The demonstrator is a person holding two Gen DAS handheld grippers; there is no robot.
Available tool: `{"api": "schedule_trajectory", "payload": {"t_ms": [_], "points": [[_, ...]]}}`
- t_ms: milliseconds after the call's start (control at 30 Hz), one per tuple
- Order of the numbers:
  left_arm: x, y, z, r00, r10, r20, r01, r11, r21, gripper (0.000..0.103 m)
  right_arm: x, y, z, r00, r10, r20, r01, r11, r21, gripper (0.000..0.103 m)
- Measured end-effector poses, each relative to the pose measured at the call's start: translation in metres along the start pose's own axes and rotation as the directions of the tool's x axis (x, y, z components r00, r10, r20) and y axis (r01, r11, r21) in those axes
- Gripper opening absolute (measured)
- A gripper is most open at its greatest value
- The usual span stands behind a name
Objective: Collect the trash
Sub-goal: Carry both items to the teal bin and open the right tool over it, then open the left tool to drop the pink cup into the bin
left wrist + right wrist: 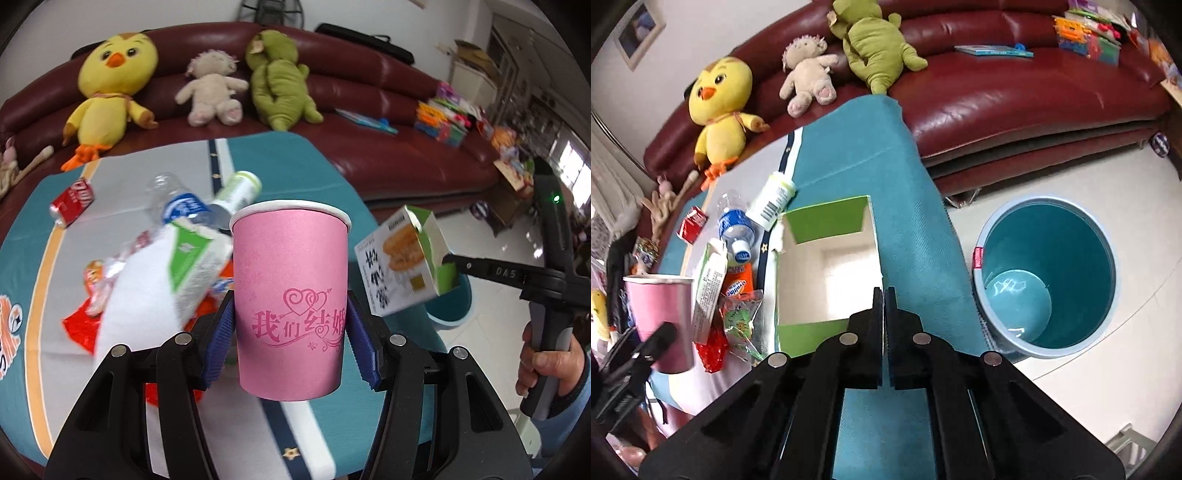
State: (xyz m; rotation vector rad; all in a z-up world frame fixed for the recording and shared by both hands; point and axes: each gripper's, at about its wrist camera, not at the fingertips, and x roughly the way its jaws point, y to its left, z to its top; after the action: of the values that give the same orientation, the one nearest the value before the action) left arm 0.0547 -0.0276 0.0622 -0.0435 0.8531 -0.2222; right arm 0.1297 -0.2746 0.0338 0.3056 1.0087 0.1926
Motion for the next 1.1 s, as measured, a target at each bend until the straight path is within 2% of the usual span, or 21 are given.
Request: {"api": "schedule_trajectory", "payload": {"t_ms": [133, 233, 467, 533, 667, 833, 933, 1100], "points": [[0.020, -0.025, 0.010, 0.999, -0.034, -0.040, 0.035, 0.999, 0.030, 0.058, -0.005, -0.021, 0.002, 0.999, 0.046, 0.009, -0.046, 0.998, 0.047, 0.002], [0.032, -0.040, 0.015, 0.997, -0.051, -0.064, 0.054, 0.998, 0.044, 0.058, -0.017, -0.039, 0.006, 0.997, 0.050, 0.051, -0.053, 0.996, 0.067, 0.002], [0.076, -0.108, 0.032, 0.983, -0.111, -0.145, 0.137, 0.974, 0.178, 0.058, -0.047, -0.111, 0.017, 0.988, -0.082, 0.132, 0.063, 0.987, 0.146, 0.002], [0.089, -0.128, 0.035, 0.977, -0.127, -0.170, 0.162, 0.964, 0.209, 0.058, -0.047, -0.133, 0.016, 0.983, -0.131, 0.125, 0.110, 0.980, 0.169, 0.002], [0.125, -0.170, 0.043, 0.960, -0.157, -0.233, 0.215, 0.943, 0.253, 0.058, -0.033, -0.165, 0.012, 0.981, -0.180, 0.072, 0.163, 0.968, 0.191, 0.003], [0.169, -0.208, 0.042, 0.938, -0.151, -0.313, 0.249, 0.921, 0.300, 0.058, -0.007, -0.191, 0.005, 0.986, -0.165, 0.000, 0.161, 0.960, 0.228, 0.007], [0.189, -0.222, 0.040, 0.927, -0.140, -0.347, 0.257, 0.912, 0.319, 0.058, 0.001, -0.204, 0.003, 0.987, -0.158, -0.017, 0.157, 0.954, 0.254, 0.013], [0.216, -0.233, 0.038, 0.913, -0.121, -0.390, 0.264, 0.903, 0.338, 0.058, -0.002, -0.221, 0.001, 0.983, -0.185, -0.004, 0.178, 0.942, 0.283, 0.041]]}}
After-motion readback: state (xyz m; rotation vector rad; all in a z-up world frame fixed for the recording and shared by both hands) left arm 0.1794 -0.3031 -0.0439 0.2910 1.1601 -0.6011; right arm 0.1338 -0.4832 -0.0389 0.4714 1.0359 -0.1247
